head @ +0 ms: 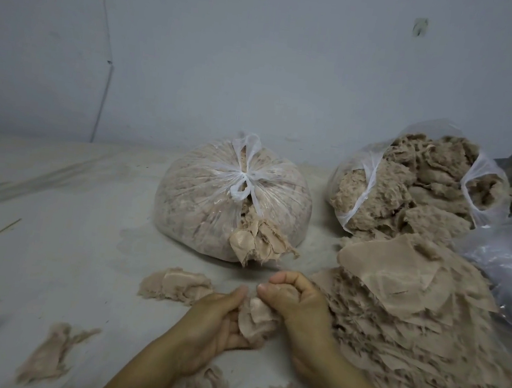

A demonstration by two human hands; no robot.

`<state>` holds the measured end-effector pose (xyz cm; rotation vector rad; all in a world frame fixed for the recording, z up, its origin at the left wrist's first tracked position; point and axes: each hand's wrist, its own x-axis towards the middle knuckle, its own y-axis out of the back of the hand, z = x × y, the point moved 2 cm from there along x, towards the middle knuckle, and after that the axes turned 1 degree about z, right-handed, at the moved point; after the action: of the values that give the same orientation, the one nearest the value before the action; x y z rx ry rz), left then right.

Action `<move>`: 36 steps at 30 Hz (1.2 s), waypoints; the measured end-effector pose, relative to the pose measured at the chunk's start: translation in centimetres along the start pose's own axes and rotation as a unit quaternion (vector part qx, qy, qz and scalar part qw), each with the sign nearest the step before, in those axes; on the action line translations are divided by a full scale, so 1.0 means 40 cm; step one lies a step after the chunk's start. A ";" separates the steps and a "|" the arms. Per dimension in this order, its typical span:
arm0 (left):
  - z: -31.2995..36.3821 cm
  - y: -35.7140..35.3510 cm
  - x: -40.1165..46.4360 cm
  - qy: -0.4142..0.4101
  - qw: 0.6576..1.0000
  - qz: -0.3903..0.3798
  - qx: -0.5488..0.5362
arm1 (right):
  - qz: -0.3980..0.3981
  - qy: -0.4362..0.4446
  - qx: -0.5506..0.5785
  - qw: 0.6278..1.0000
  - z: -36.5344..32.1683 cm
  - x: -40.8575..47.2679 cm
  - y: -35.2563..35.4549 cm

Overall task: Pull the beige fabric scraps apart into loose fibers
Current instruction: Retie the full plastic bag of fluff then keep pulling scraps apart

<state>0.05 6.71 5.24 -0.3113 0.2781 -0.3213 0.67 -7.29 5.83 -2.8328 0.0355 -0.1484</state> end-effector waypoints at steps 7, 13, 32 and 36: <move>0.015 0.008 -0.001 -0.076 0.991 0.114 0.013 | -0.014 0.007 -0.035 0.999 0.021 0.019 0.003; 0.071 0.130 -0.017 -0.068 0.944 0.317 0.057 | -0.145 0.102 -0.558 0.811 0.061 0.049 0.040; -0.005 0.018 0.017 -0.172 0.953 0.098 0.229 | -0.098 -0.004 -0.100 0.990 0.046 0.010 0.012; -0.007 0.028 0.018 -0.166 0.952 0.101 0.238 | -0.063 -0.014 -0.117 0.991 0.046 0.006 0.010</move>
<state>0.90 7.38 4.44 0.1432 -0.1034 -0.1211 1.10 -7.12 3.98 -3.0708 -0.1434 -0.1395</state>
